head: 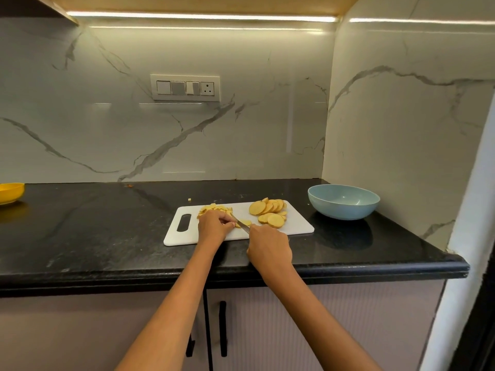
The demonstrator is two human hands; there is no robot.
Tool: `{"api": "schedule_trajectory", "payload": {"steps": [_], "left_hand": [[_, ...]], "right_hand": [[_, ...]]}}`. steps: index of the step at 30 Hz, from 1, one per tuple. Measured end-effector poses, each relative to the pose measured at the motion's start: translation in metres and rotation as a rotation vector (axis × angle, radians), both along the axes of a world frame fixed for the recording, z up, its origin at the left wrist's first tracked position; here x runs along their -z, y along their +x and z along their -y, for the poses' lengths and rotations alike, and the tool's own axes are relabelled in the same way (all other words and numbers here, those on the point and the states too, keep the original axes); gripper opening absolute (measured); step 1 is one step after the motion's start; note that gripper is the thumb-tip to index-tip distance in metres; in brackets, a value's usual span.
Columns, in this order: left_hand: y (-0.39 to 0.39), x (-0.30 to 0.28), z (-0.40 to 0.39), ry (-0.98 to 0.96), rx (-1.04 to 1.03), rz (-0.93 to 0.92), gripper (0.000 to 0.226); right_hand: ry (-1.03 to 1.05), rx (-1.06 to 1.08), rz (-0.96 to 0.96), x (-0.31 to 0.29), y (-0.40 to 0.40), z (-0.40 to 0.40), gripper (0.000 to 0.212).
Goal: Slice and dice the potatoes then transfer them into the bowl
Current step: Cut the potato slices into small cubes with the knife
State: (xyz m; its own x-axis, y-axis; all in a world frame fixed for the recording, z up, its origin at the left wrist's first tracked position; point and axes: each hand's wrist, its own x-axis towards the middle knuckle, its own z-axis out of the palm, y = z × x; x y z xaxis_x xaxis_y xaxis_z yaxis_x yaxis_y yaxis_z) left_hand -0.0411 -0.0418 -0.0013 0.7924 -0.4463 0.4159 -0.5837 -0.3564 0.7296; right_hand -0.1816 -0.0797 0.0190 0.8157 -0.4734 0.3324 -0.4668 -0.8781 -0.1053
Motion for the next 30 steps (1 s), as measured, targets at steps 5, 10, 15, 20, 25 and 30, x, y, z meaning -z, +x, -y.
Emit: {"api": "schedule_trajectory", "payload": {"steps": [5,10,15,20,25,30], "left_hand": [[0.0,-0.001,0.0,0.01,0.003,0.001,0.014],[0.004,-0.004,0.0,0.04,0.031,-0.038,0.017],[0.003,-0.004,-0.001,0.046,0.037,-0.029,0.015],[0.005,-0.002,0.0,0.046,0.018,-0.006,0.015],[0.005,0.001,-0.001,0.018,0.036,0.012,0.012],[0.008,0.002,0.0,0.004,0.036,0.009,0.015]], "right_hand": [[0.005,-0.013,-0.025,0.0,0.003,0.003,0.024],[0.022,-0.016,-0.031,-0.001,0.007,0.008,0.022],[-0.019,-0.04,-0.074,-0.006,0.015,0.01,0.024],[-0.076,-0.043,-0.057,0.003,0.0,0.011,0.024],[-0.103,-0.047,-0.014,0.005,0.009,0.01,0.024],[0.097,-0.022,0.153,0.013,0.009,0.025,0.022]]}}
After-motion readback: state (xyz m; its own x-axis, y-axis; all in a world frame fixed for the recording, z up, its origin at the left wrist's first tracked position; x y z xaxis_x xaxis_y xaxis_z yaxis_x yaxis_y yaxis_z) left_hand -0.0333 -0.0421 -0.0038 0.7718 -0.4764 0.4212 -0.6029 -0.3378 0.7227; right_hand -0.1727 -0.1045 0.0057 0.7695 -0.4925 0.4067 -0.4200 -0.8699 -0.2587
